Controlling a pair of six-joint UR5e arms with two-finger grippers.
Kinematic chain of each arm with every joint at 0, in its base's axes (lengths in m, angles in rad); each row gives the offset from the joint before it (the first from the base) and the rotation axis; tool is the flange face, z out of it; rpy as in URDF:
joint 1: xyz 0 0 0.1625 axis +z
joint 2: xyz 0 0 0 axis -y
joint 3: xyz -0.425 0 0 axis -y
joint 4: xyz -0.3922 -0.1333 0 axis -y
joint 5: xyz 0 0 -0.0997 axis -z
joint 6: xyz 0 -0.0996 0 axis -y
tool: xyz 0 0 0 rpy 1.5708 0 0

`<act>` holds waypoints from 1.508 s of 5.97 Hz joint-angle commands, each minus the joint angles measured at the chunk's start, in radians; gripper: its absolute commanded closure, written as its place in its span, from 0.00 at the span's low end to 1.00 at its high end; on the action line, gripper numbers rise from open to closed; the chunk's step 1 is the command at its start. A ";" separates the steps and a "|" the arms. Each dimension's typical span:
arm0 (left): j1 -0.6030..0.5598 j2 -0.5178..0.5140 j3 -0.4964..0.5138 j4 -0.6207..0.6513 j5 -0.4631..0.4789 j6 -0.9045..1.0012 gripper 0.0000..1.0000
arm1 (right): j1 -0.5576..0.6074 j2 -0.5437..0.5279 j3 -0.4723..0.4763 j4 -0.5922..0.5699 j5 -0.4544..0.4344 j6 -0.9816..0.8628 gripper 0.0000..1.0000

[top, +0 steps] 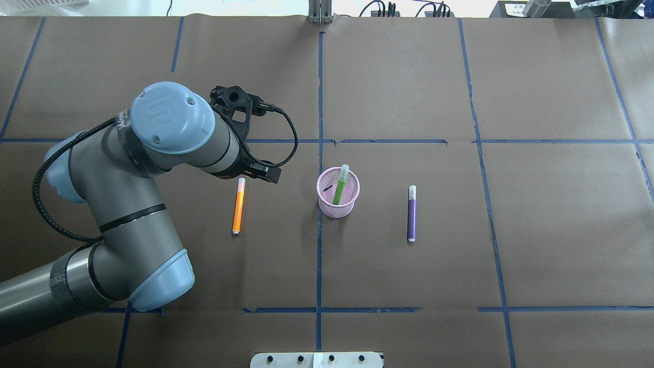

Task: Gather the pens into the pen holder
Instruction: 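Move the left gripper to the orange marker while the right gripper grasps the yellow marker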

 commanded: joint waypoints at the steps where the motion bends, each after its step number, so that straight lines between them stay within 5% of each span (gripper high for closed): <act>1: 0.000 0.000 -0.003 0.000 0.000 0.000 0.00 | -0.011 0.029 -0.038 0.002 -0.009 0.000 0.28; 3: 0.000 0.000 -0.003 0.000 0.000 0.000 0.00 | -0.016 0.036 -0.046 -0.001 -0.010 -0.003 0.42; 5: 0.000 0.000 -0.003 0.000 0.000 0.000 0.00 | -0.025 0.036 -0.049 0.000 -0.009 -0.005 0.45; 7: 0.000 0.000 -0.003 0.000 0.000 0.000 0.00 | -0.025 0.037 -0.050 0.000 -0.006 -0.005 0.77; 9: 0.000 0.000 -0.005 -0.002 -0.002 0.000 0.00 | -0.026 0.034 -0.049 0.006 0.000 -0.005 0.86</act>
